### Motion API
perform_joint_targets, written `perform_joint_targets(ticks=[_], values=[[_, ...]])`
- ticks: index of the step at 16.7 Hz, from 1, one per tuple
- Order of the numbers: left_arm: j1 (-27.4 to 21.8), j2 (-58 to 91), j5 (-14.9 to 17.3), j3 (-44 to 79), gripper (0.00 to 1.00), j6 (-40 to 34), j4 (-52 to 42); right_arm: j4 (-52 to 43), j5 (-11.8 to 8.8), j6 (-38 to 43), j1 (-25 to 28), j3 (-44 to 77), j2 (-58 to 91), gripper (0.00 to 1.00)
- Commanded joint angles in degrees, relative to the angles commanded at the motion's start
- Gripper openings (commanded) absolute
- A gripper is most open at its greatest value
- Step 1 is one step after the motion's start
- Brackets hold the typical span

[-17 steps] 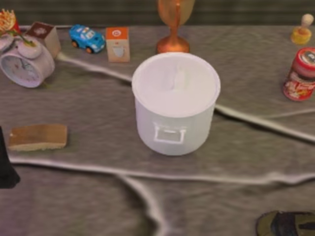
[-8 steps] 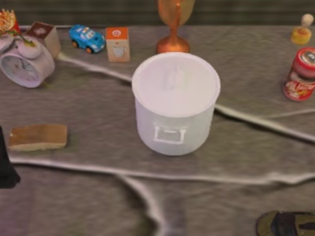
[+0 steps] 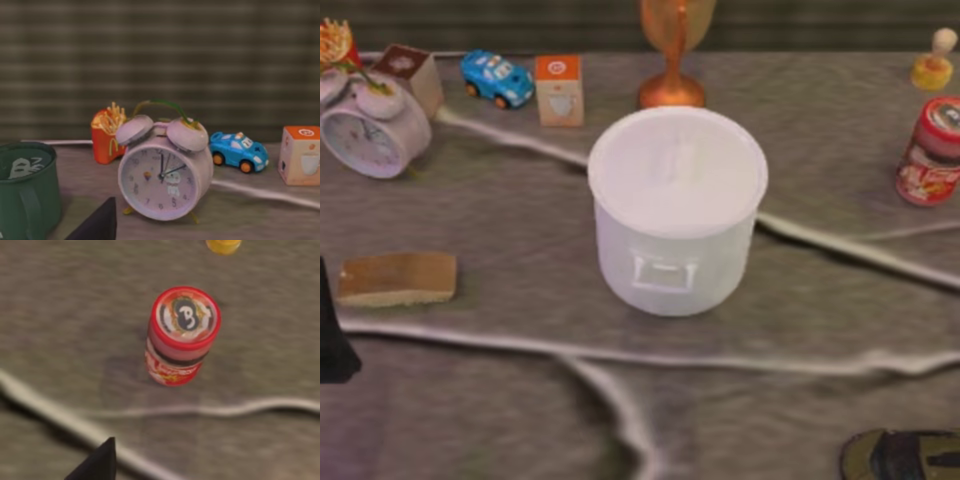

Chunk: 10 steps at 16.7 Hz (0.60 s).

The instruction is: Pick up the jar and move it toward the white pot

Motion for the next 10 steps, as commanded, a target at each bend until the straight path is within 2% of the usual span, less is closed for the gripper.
perform_joint_targets(ticks=[10], values=[[0.0,0.0,0.0,0.0,1.0,0.0,0.0,-30.8,-0.59,-5.62,0.07,54.76,54.78,1.0]])
